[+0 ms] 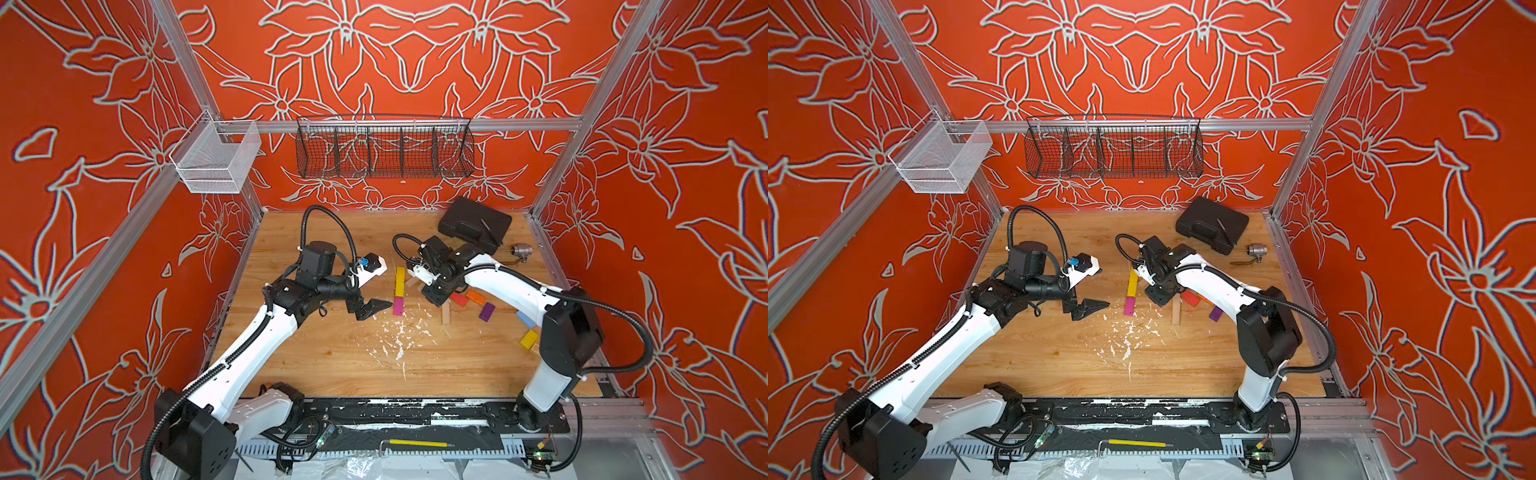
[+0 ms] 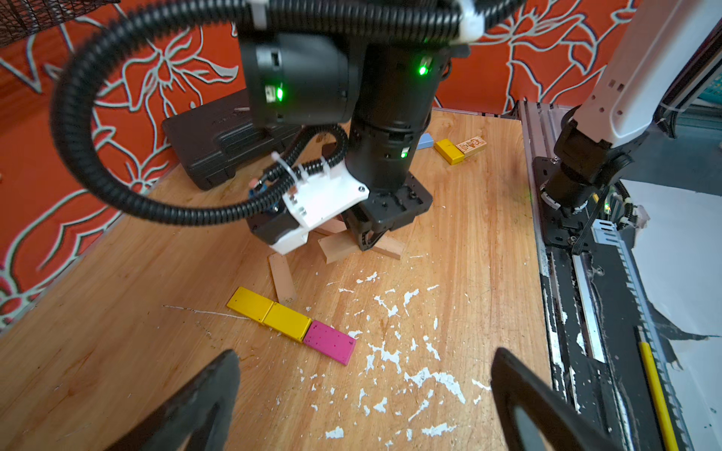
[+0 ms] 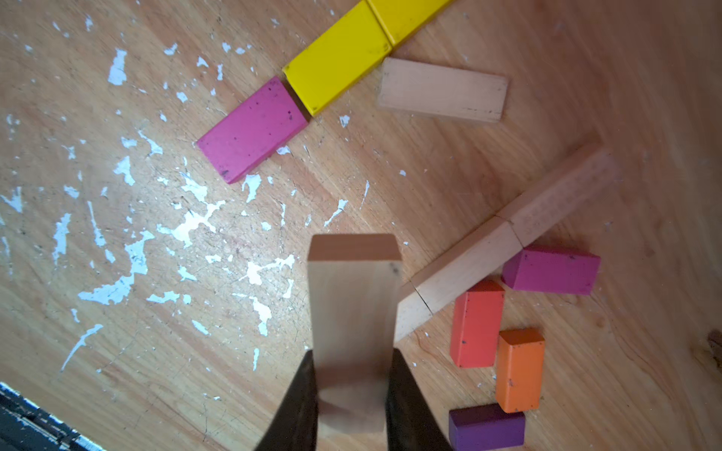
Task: Assemble the letter k with building blocks
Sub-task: Assemble the building block at the center of the board.
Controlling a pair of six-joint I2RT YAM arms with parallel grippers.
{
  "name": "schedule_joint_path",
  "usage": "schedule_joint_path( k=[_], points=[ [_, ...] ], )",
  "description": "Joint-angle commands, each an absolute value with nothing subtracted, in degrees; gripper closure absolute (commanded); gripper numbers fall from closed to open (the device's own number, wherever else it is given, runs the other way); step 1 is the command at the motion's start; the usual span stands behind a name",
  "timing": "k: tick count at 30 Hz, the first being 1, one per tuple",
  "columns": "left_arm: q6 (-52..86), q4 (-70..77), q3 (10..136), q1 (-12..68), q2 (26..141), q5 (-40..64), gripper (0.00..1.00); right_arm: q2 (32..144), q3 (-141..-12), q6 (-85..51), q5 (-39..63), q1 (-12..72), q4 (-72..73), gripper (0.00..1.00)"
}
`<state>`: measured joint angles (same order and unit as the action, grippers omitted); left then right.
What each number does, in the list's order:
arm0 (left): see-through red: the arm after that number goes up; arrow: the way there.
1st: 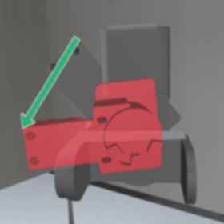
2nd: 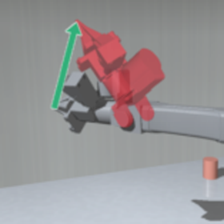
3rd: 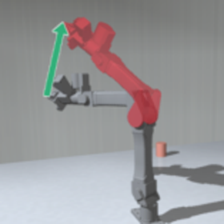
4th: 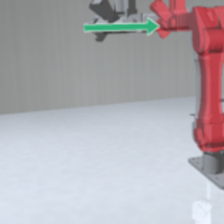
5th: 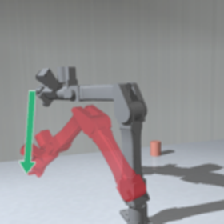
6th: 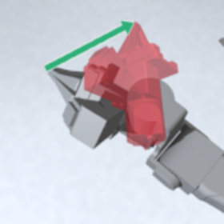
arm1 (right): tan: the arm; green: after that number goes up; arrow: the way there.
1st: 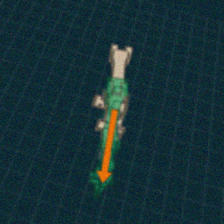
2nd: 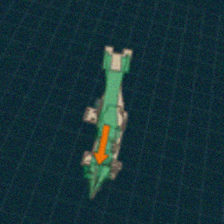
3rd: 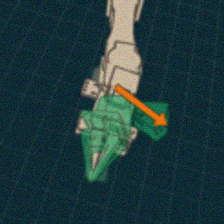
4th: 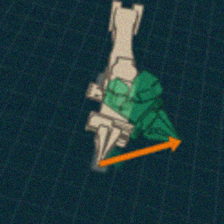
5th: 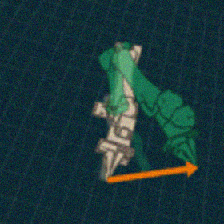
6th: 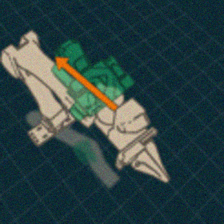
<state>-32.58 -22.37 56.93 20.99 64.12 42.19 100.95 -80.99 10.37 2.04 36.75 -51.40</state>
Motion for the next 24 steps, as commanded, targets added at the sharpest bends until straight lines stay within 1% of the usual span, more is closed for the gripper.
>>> schedule_joint_path(
  k=[1,9,24],
  points=[
    [-33.49,-21.28,56.29,20.75,63.24,42.98,0.03,103.16,-83.15,11.69,3.27,37.52,-50.99,0.81],
    [-33.13,-21.09,56.44,20.74,63.57,42.91,0.03,109.19,-85.26,10.89,4.03,37.71,-48.78,0.81],
    [-32.87,-20.57,56.10,20.68,63.76,42.80,0.03,114.84,-85.25,11.35,3.69,37.61,-44.52,0.81]
  ],
)
